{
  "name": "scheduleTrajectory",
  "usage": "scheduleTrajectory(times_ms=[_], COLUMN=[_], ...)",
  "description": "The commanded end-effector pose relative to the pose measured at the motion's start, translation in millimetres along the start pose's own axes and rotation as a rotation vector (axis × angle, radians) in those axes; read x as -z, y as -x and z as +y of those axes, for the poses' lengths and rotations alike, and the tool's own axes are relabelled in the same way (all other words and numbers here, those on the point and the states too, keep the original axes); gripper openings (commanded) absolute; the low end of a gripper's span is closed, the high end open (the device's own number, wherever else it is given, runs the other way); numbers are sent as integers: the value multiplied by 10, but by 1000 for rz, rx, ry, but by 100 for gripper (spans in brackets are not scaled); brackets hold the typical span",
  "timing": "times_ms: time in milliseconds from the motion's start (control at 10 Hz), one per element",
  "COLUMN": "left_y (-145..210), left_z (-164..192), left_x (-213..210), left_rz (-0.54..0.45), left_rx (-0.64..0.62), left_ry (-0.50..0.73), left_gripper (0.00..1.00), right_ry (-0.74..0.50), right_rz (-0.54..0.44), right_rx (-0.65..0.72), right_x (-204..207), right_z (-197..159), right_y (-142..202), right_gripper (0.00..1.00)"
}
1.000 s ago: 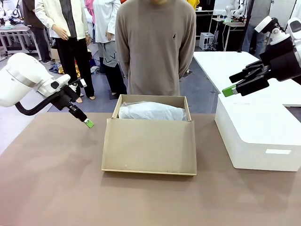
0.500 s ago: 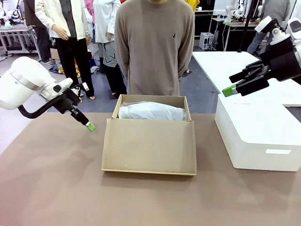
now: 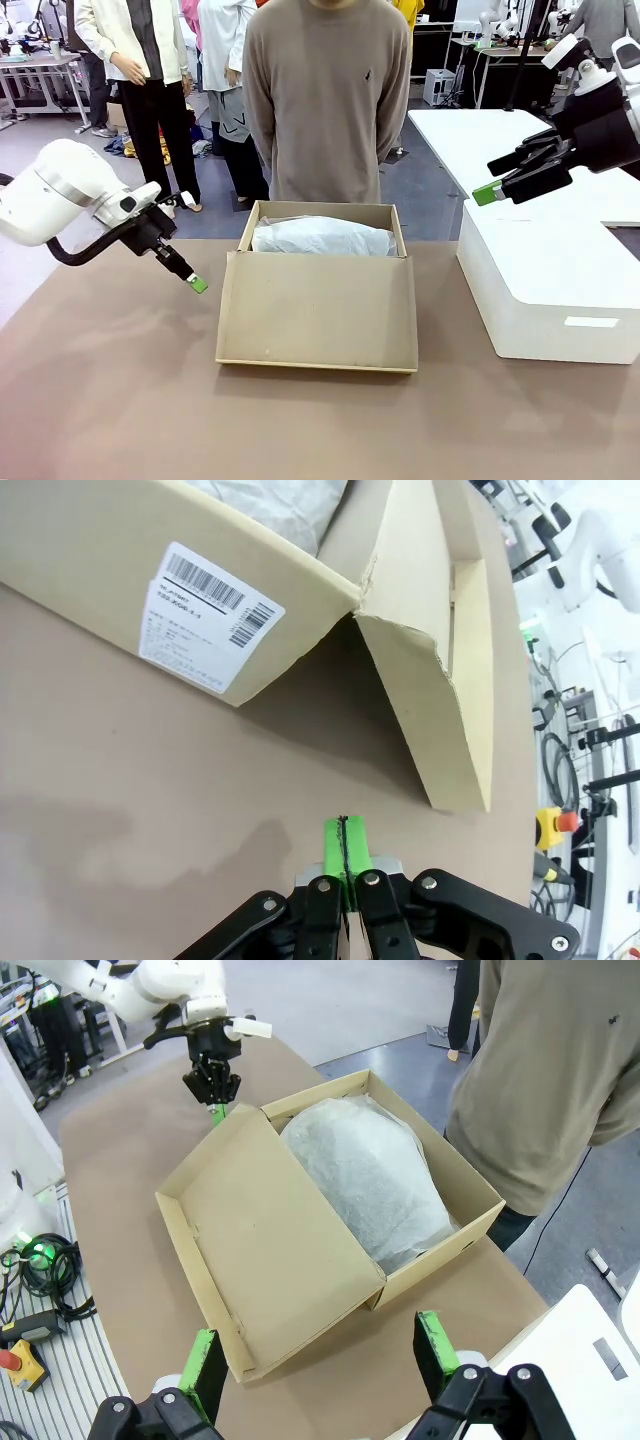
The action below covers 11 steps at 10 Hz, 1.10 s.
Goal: Pack the shoes into the box.
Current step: Close the Shoes Box.
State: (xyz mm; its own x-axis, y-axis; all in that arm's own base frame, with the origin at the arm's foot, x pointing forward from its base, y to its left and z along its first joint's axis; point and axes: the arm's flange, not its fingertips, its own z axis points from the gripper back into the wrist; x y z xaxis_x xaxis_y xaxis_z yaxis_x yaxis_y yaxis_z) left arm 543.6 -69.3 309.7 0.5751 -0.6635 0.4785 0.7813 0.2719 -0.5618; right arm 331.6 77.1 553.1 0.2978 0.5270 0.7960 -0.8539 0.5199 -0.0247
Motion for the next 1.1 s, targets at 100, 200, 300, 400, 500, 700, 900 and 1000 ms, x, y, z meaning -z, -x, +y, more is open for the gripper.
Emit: scheduleTrajectory(times_ms=[100, 200, 300, 400, 500, 700, 900, 1000], left_y=[22, 36, 45, 56, 64, 49, 33, 21], left_z=[19, 29, 40, 48, 54, 65, 78, 80], left_x=[188, 229, 268, 305, 327, 395, 457, 484], left_rz=[-32, -38, -48, -54, -53, -63, -62, -62], left_rx=[33, 36, 37, 37, 35, 41, 42, 42], left_ry=[39, 49, 59, 64, 67, 85, 102, 112], left_gripper=[0, 0, 0, 0, 0, 0, 0, 0], right_ry=[-12, -12, -12, -12, -12, -12, -12, -12], right_rz=[-18, -18, -18, -18, -18, -18, -18, -18], right_rx=[-10, -10, -10, -10, -10, -10, -10, -10], right_x=[8, 8, 8, 8, 8, 8, 8, 8], right_z=[-18, -18, -18, -18, -18, -18, -18, -18], right_y=[-4, -4, -4, -4, -4, -4, -4, -4], right_gripper=[100, 100, 100, 100, 100, 100, 100, 100])
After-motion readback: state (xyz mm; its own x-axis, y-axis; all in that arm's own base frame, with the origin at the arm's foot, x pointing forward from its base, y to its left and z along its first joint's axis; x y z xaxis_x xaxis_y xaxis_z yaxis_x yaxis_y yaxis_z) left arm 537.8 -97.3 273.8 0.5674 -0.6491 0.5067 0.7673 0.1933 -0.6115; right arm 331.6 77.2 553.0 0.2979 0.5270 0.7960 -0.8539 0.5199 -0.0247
